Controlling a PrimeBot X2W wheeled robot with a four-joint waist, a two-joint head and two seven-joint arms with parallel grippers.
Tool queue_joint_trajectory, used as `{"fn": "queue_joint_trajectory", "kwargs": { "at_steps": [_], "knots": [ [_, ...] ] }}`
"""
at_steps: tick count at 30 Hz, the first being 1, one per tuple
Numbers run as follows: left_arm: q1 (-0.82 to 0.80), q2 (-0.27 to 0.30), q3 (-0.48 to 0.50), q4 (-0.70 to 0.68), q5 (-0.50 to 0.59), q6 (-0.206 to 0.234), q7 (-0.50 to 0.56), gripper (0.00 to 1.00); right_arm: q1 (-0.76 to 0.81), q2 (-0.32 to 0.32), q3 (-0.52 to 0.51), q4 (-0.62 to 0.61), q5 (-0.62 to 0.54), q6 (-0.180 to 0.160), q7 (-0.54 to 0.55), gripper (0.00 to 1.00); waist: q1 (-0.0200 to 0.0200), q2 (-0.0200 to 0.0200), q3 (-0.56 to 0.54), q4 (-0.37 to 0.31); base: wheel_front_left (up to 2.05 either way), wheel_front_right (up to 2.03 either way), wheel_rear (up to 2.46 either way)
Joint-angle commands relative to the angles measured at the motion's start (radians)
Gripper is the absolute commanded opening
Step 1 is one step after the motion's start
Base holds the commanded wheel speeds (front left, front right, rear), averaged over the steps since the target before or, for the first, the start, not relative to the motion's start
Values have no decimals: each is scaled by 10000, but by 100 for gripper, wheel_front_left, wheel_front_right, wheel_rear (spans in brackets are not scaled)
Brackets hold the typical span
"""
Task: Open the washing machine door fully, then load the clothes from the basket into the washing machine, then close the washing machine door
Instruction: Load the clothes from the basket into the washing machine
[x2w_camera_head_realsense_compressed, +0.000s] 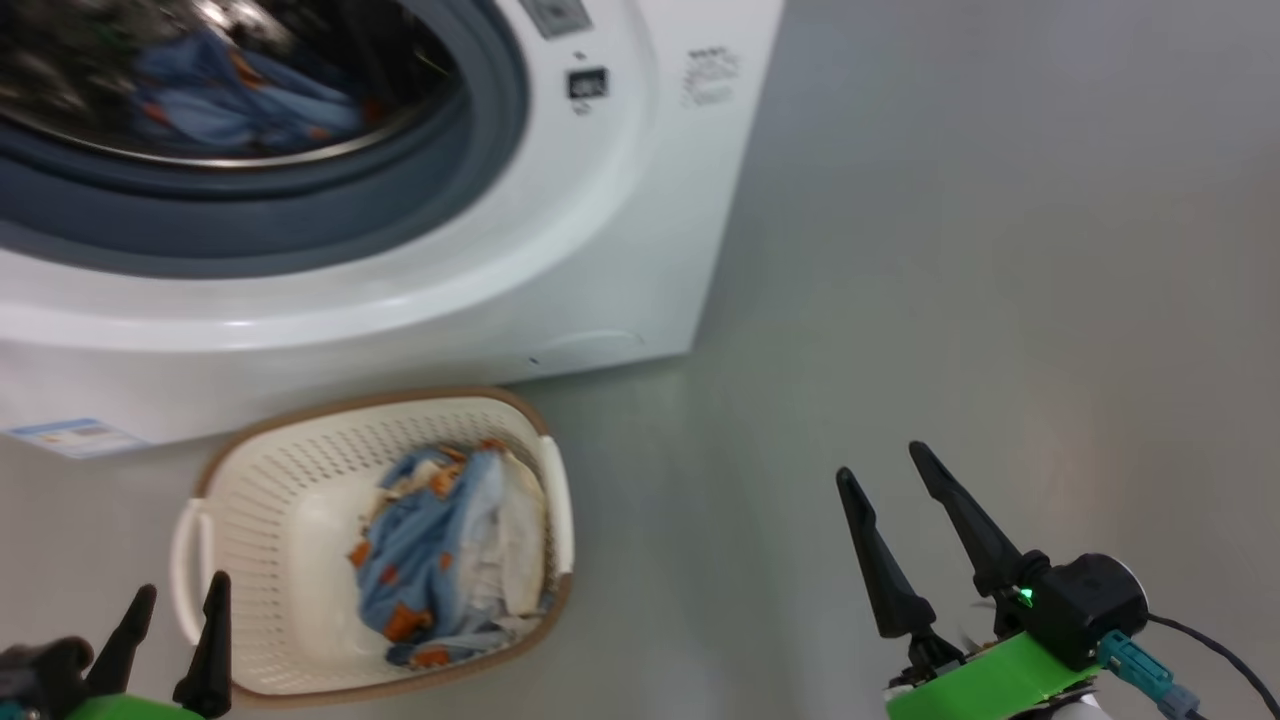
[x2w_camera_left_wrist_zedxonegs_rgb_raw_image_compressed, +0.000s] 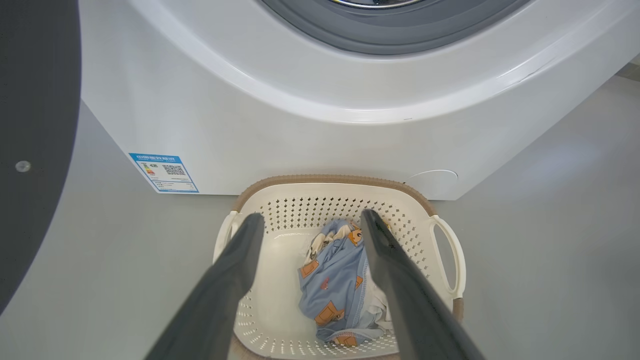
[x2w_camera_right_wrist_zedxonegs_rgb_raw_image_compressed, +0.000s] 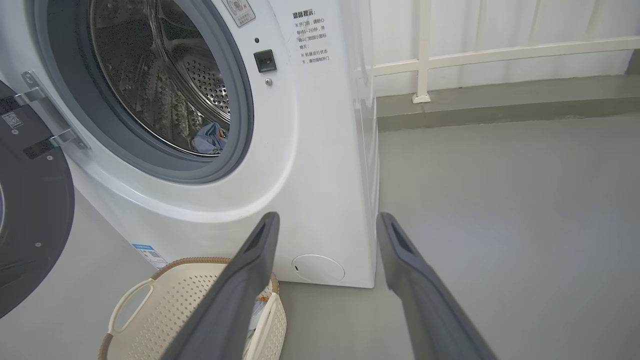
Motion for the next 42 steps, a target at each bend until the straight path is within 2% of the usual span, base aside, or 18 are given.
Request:
{"fn": "queue_joint_trajectory", "kwargs": {
  "at_steps": [1,7,15,21,29,42],
  "knots": [
    [-331,405,183,-79,-282,-26,51,100,-220,-58,352,-325,112,16,-120,100,0,-1,1342,-1251,0,0,0],
    [-810,1533,-742,553,-971,-28,337,100,-625,-58,963,-689,112,16,-120,100,0,-1,2281,-1863,0,0,0],
    [-1770,2564,-1802,1350,-803,-29,384,100,-1300,-58,2043,-1174,330,16,-120,100,0,-1,3287,-2167,0,0,0],
    [-2267,2887,-2036,1922,-650,-25,425,100,-1604,-58,2450,-1243,388,16,-120,100,0,-1,3766,-2393,0,0,0],
    [-2976,3209,-2049,2786,-343,251,318,100,-1756,-58,3174,-1652,530,16,-120,100,0,-1,4394,-2959,0,0,0],
    [-3584,3718,-1992,3626,-166,636,509,100,-1882,-58,3239,-1538,454,16,-120,100,0,-1,4995,-3337,0,0,0]
  ]
}}
